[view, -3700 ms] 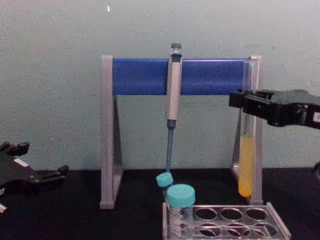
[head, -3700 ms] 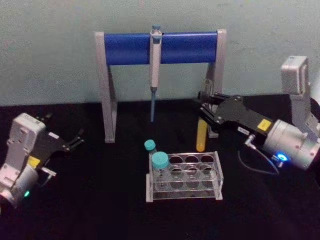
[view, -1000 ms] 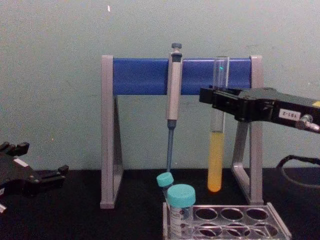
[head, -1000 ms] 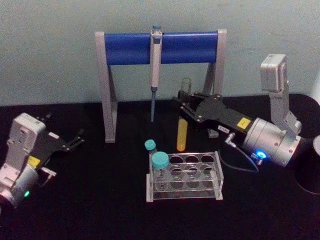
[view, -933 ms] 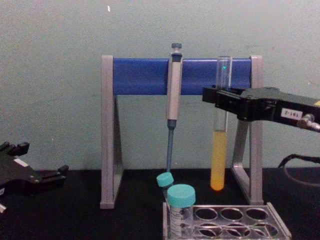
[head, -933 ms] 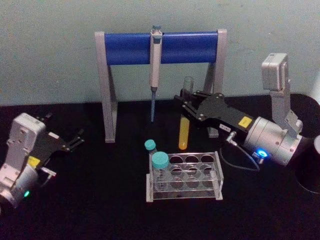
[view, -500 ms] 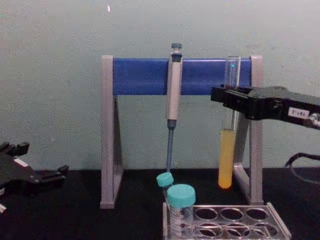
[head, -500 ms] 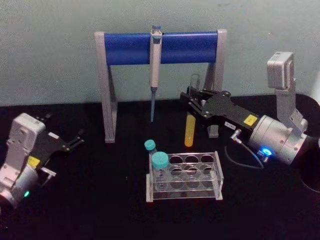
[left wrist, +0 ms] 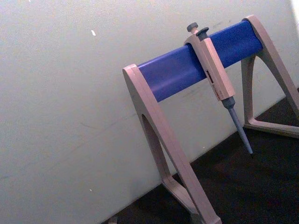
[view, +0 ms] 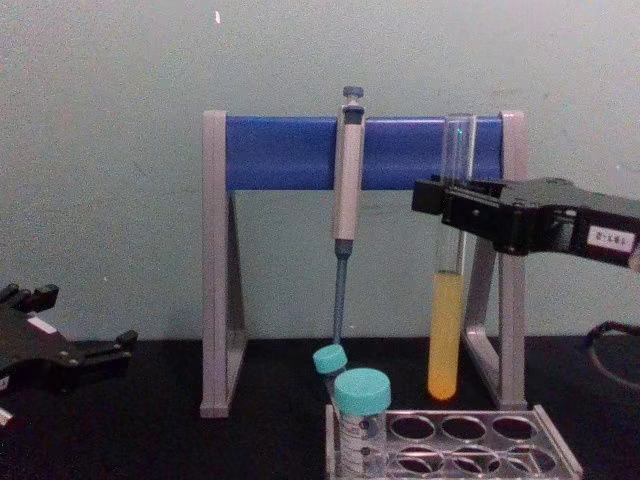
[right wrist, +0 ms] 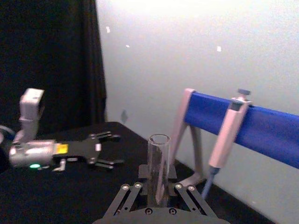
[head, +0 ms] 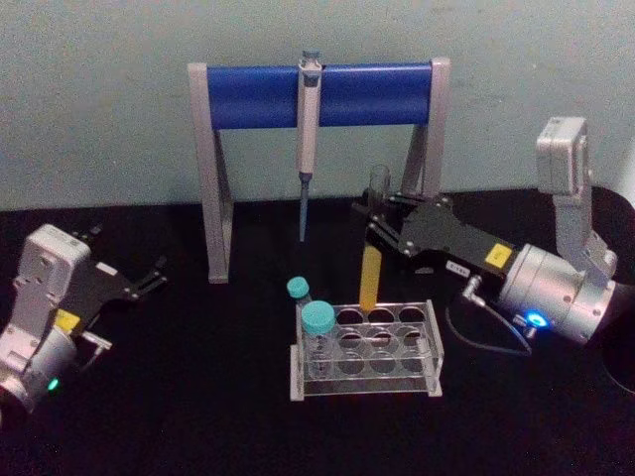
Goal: Pick up the test tube from the test tube rack, shake it, then place it back into the test tube rack.
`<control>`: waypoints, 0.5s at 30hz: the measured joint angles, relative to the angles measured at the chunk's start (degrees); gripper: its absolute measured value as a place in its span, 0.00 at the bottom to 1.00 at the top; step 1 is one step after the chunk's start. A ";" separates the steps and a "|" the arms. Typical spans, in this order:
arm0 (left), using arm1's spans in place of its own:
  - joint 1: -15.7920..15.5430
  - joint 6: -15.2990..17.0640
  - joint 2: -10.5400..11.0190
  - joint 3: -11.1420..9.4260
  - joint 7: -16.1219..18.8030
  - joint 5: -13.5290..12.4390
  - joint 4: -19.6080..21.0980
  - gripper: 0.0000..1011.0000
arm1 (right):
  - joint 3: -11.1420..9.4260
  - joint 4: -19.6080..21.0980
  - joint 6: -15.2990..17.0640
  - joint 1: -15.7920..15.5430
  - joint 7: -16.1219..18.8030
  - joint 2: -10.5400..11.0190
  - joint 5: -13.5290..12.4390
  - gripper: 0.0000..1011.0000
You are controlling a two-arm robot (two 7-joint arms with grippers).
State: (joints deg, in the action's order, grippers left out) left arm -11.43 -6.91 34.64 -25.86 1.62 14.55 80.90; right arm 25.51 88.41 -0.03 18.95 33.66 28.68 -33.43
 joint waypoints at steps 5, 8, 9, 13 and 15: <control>0.00 0.00 0.00 0.00 0.00 0.00 0.00 0.99 | 0.51 1.49 -0.57 -1.06 2.26 1.23 -1.27 0.22; 0.00 0.00 0.00 0.00 -0.01 0.00 0.00 0.99 | 0.91 2.01 -0.80 -1.46 3.03 1.74 -1.85 0.22; 0.00 0.00 0.00 0.00 0.00 0.00 0.00 0.99 | 1.03 2.05 -0.86 -1.52 3.19 1.81 -1.94 0.22; 0.00 0.00 0.00 0.00 0.00 0.00 0.00 0.99 | 1.73 1.95 -1.22 -1.60 3.97 1.99 -2.32 0.22; 0.00 0.00 0.00 0.00 0.00 0.00 0.00 0.99 | 2.13 1.68 -1.33 -1.60 4.11 2.00 -2.38 0.22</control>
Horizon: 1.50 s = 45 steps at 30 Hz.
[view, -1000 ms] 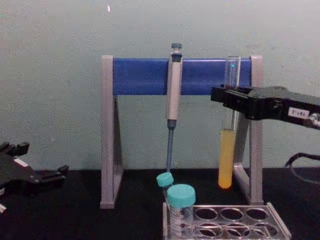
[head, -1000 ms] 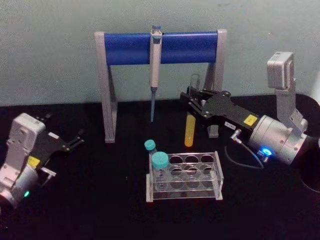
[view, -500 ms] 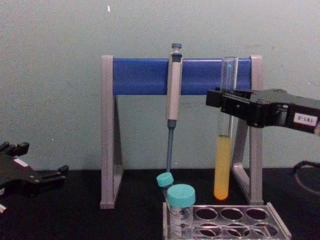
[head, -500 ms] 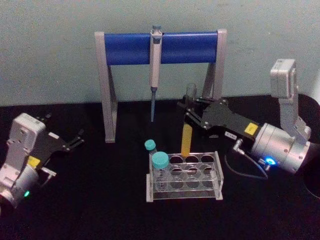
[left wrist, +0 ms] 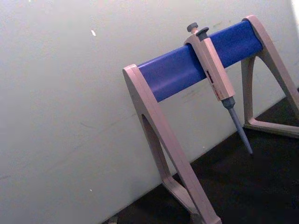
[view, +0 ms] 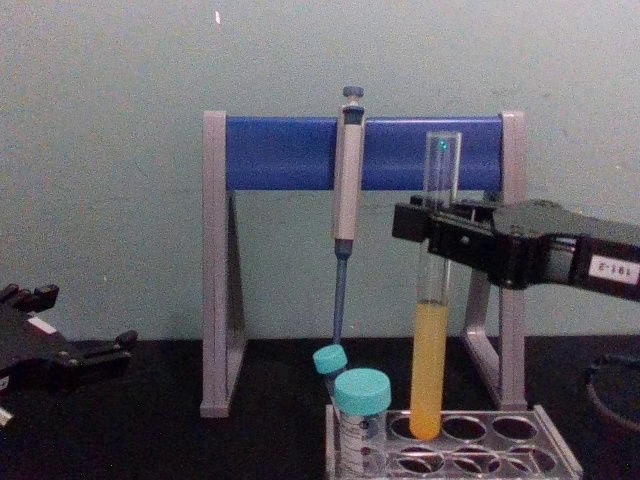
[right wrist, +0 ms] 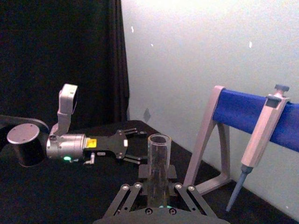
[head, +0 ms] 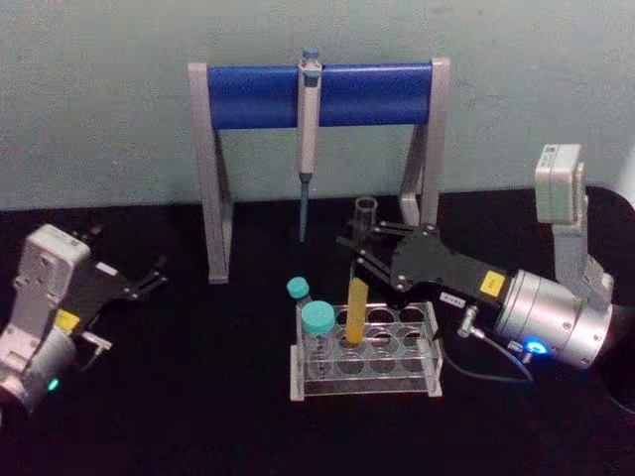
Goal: Pick up the test tube from the test tube rack, shake it, then place it back into the test tube rack.
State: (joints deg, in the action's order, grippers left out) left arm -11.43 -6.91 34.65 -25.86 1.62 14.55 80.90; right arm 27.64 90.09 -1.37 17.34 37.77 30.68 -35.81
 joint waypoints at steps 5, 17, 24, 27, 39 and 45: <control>0.00 0.00 0.00 0.00 0.00 0.00 0.00 0.99 | 0.55 -0.92 -0.31 0.12 -0.01 -0.14 -0.10 0.22; 0.00 0.00 0.00 0.00 0.00 0.00 0.00 0.99 | 0.97 -2.90 -1.19 0.20 -0.39 -0.84 -0.06 0.22; 0.00 0.00 0.00 0.00 0.00 0.00 0.00 0.99 | 1.12 -3.84 -1.59 0.20 -0.42 -1.23 -0.01 0.22; 0.00 0.00 0.00 0.00 0.00 0.00 0.00 0.99 | 1.14 -4.20 -1.84 0.22 -0.43 -1.43 0.01 0.22; 0.00 0.00 0.00 0.00 0.00 0.00 0.00 0.99 | 1.39 -6.18 -3.42 0.50 -0.21 -2.39 1.29 0.22; 0.00 0.00 0.00 0.00 0.00 0.00 0.00 0.99 | 1.84 -7.34 -3.45 0.61 0.05 -2.88 1.91 0.22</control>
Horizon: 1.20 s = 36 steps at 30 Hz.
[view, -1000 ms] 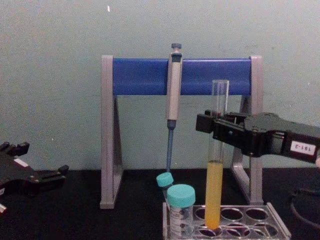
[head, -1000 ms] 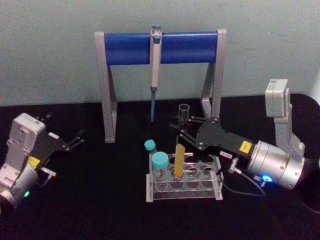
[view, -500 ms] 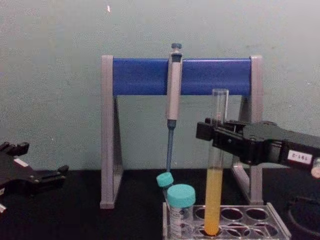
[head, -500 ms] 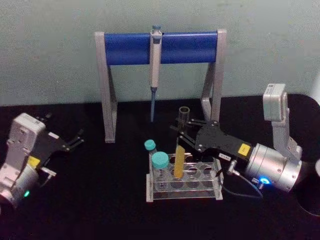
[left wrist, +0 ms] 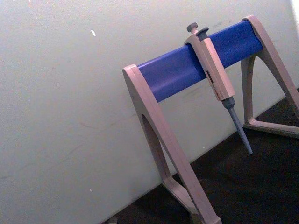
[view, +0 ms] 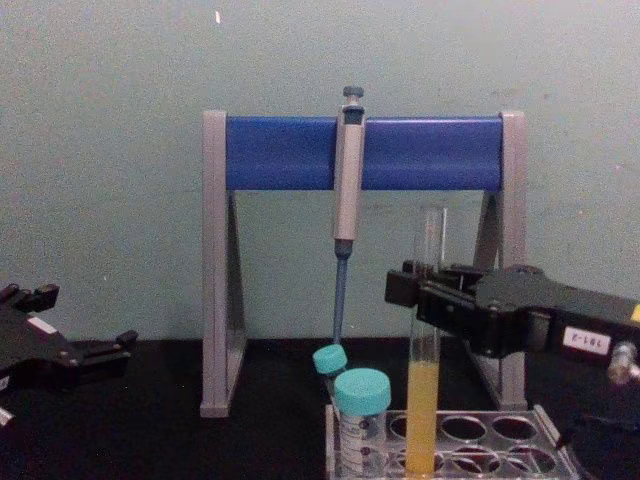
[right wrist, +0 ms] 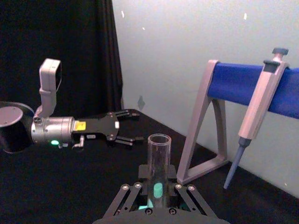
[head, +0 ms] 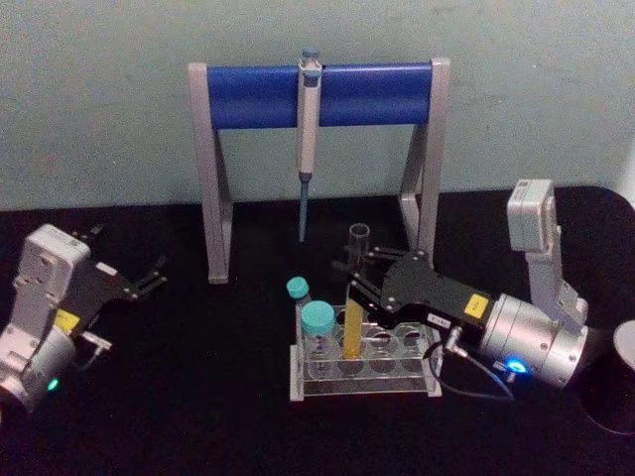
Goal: Pick up the test tube from the test tube rack, shake it, then place it back into the test tube rack.
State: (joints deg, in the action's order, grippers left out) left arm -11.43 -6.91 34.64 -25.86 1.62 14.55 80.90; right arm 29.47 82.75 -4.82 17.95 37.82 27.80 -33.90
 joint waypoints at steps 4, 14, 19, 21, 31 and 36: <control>0.00 0.00 0.00 0.00 0.00 0.00 0.00 0.99 | 0.23 -0.59 0.00 -0.01 -0.07 -0.23 0.58 0.22; 0.00 0.00 0.00 0.00 0.00 0.00 0.00 0.99 | 0.60 -2.36 0.22 -0.06 -0.40 -1.14 1.70 0.22; 0.00 0.00 0.00 0.00 0.00 0.00 0.00 0.99 | 0.70 -3.11 0.39 -0.04 -0.52 -1.54 2.03 0.22; 0.00 0.00 0.00 0.00 0.00 0.00 0.00 0.99 | 0.74 -3.38 0.50 -0.04 -0.56 -1.70 2.16 0.22; 0.00 0.00 0.00 0.00 0.00 0.00 0.00 0.99 | 0.84 -3.94 1.16 -0.21 -0.95 -2.10 2.71 0.22; 0.00 0.00 0.00 0.00 0.00 0.00 0.00 0.99 | 0.86 -3.89 1.20 -0.24 -1.32 -2.09 3.07 0.22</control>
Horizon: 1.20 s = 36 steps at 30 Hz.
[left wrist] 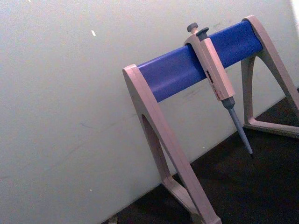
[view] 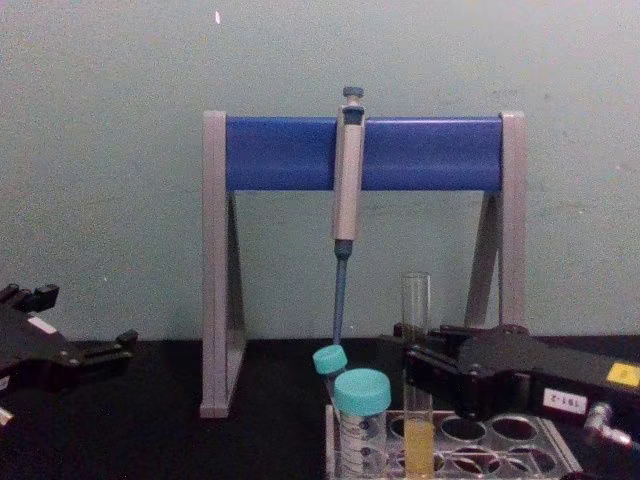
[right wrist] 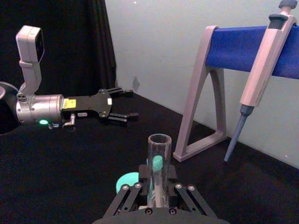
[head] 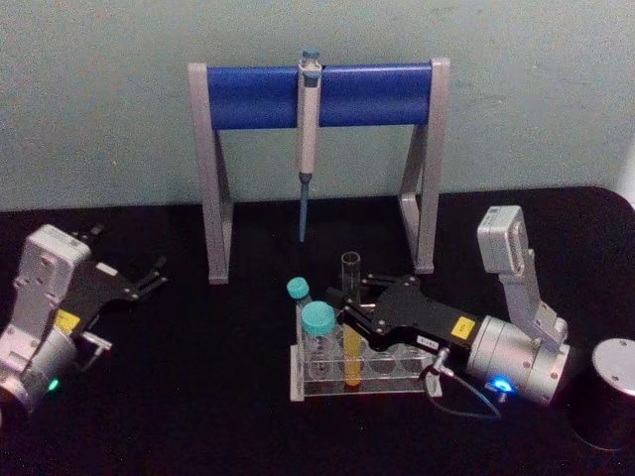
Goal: Pick up the test tube from the test tube rack, shake it, then place it back into the test tube rack.
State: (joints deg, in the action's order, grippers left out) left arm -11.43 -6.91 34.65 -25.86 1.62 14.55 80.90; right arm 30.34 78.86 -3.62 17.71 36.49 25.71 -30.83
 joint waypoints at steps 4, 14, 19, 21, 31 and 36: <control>0.00 0.00 0.00 0.00 0.00 0.00 0.00 0.99 | 0.00 0.01 0.00 0.00 0.04 0.01 -0.03 0.22; 0.00 0.00 0.00 0.00 0.00 0.00 0.00 0.99 | -0.02 0.02 0.01 0.00 0.18 0.03 -0.10 0.40; 0.00 0.00 0.00 0.00 0.00 0.00 0.00 0.99 | -0.05 0.02 -0.01 0.01 0.25 0.03 -0.18 0.56; 0.00 0.00 0.00 0.00 0.00 0.00 0.00 0.99 | -0.06 0.02 -0.01 0.01 0.27 0.03 -0.20 0.63; 0.00 0.00 0.00 0.00 0.00 0.00 0.00 0.99 | -0.06 0.02 -0.04 0.01 0.33 0.03 -0.26 0.92; 0.00 0.00 0.00 0.00 0.00 0.00 0.00 0.99 | -0.06 0.03 -0.04 0.01 0.34 0.03 -0.29 0.99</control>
State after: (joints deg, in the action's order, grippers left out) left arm -11.43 -6.91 34.64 -25.86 1.62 14.55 80.90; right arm 30.27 78.89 -3.66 17.72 36.83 25.75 -31.12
